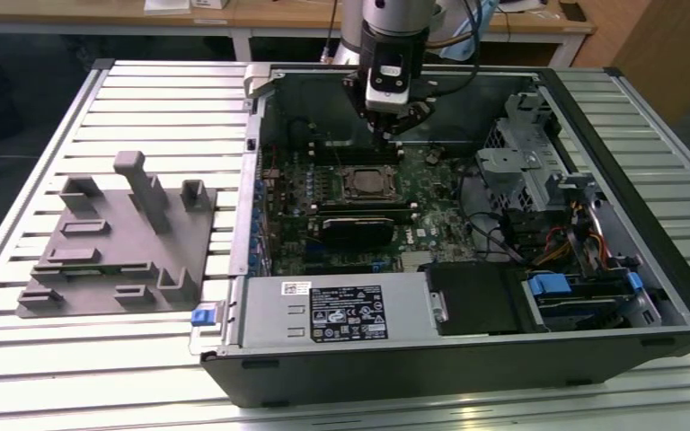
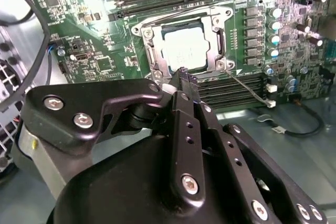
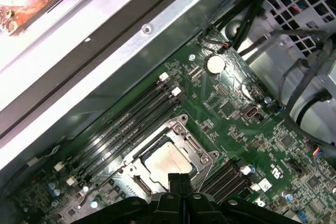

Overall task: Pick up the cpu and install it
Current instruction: 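Install the first cpu locking lever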

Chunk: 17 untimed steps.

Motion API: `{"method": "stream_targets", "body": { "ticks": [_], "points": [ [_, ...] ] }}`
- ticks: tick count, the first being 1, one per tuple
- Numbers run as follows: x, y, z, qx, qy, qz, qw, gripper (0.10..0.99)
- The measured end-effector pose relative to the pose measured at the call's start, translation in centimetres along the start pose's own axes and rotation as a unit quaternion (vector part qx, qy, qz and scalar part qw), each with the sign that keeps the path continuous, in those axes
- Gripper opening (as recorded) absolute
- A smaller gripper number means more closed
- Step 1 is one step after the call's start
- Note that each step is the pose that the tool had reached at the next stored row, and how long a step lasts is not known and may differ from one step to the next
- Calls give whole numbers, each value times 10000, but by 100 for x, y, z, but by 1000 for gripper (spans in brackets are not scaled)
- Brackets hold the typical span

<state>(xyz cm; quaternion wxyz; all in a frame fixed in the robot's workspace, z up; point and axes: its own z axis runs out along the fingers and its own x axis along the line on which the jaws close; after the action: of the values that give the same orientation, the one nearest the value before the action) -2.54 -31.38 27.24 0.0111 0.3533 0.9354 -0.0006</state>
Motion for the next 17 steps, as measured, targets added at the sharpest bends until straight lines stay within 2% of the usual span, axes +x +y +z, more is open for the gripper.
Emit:
{"method": "stream_targets", "body": {
  "ticks": [8, 17],
  "points": [
    [0, 0, 0, -8, 2, -380, 9993, 106],
    [0, -1, 0, -16, 5, -763, 9971, 106]
  ]
}}
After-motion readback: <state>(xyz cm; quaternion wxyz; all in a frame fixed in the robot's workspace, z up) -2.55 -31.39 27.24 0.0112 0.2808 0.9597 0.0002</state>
